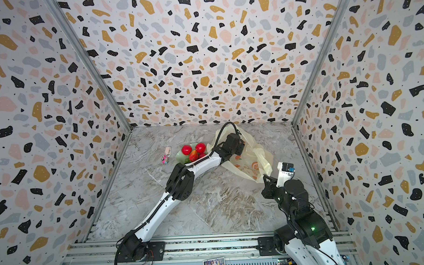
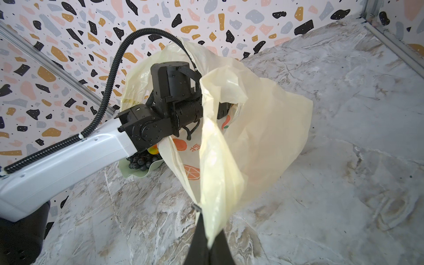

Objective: Take fruits out of the plastic bag
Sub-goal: Take out the fake fruit from the plastic bag.

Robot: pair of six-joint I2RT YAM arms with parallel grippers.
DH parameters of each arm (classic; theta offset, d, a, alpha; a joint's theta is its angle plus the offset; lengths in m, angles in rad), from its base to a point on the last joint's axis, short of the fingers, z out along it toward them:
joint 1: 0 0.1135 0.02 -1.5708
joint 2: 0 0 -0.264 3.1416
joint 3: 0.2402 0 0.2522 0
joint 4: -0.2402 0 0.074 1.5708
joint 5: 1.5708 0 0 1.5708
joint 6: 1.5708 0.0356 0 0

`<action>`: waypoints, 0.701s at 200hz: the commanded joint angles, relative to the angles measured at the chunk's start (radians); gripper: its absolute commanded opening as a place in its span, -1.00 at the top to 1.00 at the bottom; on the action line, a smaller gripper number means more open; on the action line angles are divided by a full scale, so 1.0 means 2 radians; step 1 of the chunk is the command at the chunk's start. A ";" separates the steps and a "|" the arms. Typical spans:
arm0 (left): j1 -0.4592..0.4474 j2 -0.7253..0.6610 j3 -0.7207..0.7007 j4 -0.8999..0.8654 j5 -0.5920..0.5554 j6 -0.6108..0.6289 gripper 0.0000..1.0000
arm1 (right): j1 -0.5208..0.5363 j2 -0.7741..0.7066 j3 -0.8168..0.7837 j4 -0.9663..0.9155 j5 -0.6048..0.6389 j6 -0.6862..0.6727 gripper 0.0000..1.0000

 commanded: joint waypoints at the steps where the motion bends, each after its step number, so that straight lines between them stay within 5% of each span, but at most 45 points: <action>1: 0.002 -0.017 -0.025 0.002 0.004 -0.005 0.00 | 0.002 -0.005 0.000 0.000 -0.002 0.006 1.00; 97: 0.002 -0.009 -0.034 0.076 0.045 -0.056 -0.40 | 0.002 -0.007 -0.001 -0.003 0.000 0.011 1.00; 140: 0.002 -0.011 -0.048 0.111 0.006 -0.103 -0.47 | 0.002 -0.005 -0.001 -0.003 -0.002 0.010 1.00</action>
